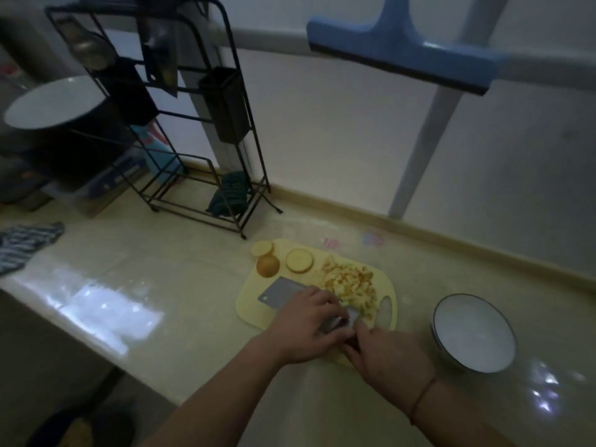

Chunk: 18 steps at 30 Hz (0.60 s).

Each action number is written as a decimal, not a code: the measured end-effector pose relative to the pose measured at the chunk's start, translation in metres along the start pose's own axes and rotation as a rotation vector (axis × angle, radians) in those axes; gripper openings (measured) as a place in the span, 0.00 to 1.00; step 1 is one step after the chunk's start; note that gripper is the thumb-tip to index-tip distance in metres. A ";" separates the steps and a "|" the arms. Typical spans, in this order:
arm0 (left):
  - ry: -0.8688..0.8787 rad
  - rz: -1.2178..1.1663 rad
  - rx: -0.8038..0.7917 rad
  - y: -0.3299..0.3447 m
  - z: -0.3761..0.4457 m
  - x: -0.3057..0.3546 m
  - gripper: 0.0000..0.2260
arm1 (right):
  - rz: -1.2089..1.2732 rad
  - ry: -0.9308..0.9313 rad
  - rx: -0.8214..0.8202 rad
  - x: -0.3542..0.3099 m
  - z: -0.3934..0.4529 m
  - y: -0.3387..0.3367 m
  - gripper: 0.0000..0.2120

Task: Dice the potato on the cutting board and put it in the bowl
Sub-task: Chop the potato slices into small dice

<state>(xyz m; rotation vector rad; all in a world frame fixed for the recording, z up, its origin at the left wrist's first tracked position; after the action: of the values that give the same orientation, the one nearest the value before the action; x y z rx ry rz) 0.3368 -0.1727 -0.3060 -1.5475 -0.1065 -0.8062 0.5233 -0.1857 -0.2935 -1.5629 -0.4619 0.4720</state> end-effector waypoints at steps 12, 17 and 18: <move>-0.050 -0.202 -0.152 -0.009 0.020 -0.016 0.24 | 0.005 0.068 -0.037 -0.024 0.003 0.001 0.35; -0.287 -0.326 0.335 -0.044 0.031 -0.076 0.11 | 0.089 0.143 -0.127 -0.019 0.003 -0.013 0.42; -0.377 -0.295 0.465 -0.056 0.035 -0.091 0.10 | 0.151 0.197 -0.137 -0.016 0.001 -0.015 0.42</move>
<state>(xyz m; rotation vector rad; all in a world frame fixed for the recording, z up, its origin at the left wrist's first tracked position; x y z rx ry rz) 0.2548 -0.0960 -0.3057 -1.2331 -0.7613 -0.6480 0.5090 -0.1929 -0.2784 -1.7648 -0.2293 0.4034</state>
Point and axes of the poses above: each hand's wrist, its own z-axis towards the middle knuckle, its own y-axis out of the palm, x = y × z, the point moved 1 cm from there along z, towards the middle knuckle, and after that the axes turned 1 degree about x, right-handed, at the moved point
